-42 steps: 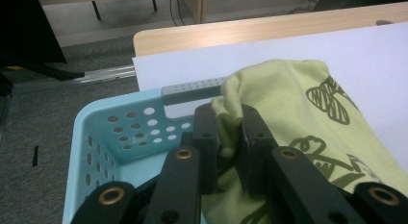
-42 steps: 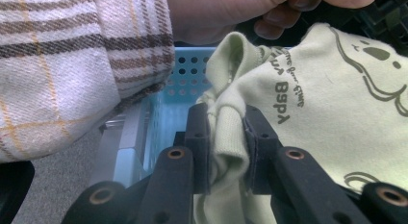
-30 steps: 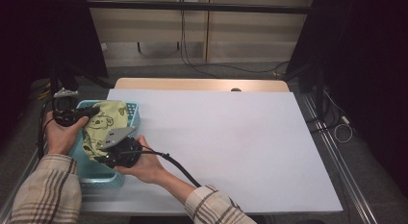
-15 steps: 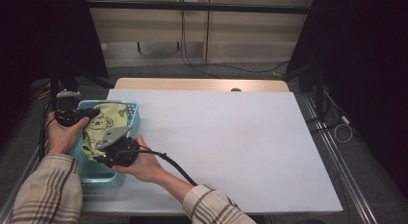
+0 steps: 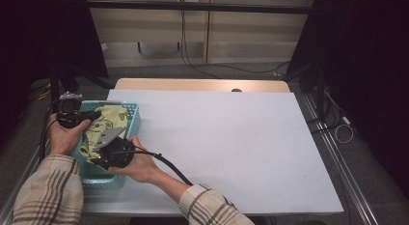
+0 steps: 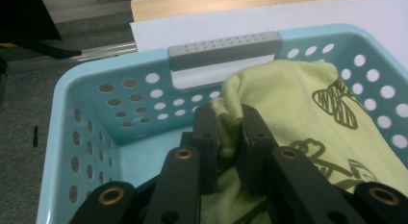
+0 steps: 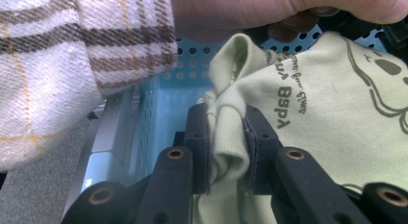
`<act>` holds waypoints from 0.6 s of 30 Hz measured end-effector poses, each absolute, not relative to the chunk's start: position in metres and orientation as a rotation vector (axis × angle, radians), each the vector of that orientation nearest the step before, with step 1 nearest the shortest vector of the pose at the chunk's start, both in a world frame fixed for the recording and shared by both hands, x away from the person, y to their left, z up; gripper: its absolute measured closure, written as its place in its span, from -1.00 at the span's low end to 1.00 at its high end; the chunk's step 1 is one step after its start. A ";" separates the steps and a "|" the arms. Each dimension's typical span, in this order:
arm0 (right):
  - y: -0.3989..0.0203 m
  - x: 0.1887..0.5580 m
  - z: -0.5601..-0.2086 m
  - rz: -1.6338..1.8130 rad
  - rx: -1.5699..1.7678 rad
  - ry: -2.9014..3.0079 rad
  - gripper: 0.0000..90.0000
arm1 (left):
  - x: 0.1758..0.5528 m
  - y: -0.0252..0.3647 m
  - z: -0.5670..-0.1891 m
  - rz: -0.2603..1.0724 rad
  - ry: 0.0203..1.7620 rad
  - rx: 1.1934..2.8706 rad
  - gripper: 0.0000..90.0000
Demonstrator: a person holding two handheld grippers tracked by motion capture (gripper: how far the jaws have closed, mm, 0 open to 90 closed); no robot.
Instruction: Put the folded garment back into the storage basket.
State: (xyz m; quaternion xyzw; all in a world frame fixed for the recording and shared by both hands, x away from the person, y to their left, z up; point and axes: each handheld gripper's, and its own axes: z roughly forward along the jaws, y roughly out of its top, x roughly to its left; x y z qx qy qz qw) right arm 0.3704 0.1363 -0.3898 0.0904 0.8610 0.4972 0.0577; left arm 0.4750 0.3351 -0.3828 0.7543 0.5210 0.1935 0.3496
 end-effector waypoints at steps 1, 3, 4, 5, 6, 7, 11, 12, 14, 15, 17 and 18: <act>0.137 0.370 -0.390 1.511 0.283 2.614 0.68 | 0.475 0.335 -0.384 0.508 1.351 1.954 0.78; 0.138 0.371 -0.392 1.506 0.294 2.616 0.68 | 0.476 0.335 -0.386 0.501 1.359 1.952 0.78; 0.138 0.372 -0.393 1.499 0.290 2.620 0.68 | 0.477 0.335 -0.387 0.504 1.355 1.959 0.78; 0.139 0.372 -0.393 1.495 0.293 2.623 0.68 | 0.478 0.335 -0.387 0.516 1.348 1.966 0.78; 0.139 0.372 -0.394 1.503 0.305 2.625 0.68 | 0.478 0.335 -0.388 0.527 1.346 1.967 0.78; 0.139 0.373 -0.395 1.502 0.301 2.627 0.68 | 0.478 0.333 -0.388 0.509 1.351 1.963 0.77; 0.141 0.374 -0.396 1.501 0.306 2.635 0.68 | 0.479 0.333 -0.391 0.501 1.350 1.979 0.77; 0.142 0.374 -0.396 1.506 0.317 2.639 0.68 | 0.479 0.332 -0.391 0.497 1.357 1.980 0.77; 0.142 0.375 -0.397 1.500 0.318 2.645 0.68 | 0.480 0.333 -0.392 0.511 1.348 1.985 0.77; 0.142 0.375 -0.397 1.500 0.317 2.646 0.68 | 0.480 0.333 -0.393 0.499 1.359 1.978 0.76; 0.143 0.376 -0.396 1.500 0.314 2.646 0.67 | 0.481 0.333 -0.394 0.501 1.345 1.995 0.76; 0.144 0.376 -0.396 1.495 0.312 2.645 0.67 | 0.482 0.333 -0.394 0.507 1.350 1.994 0.76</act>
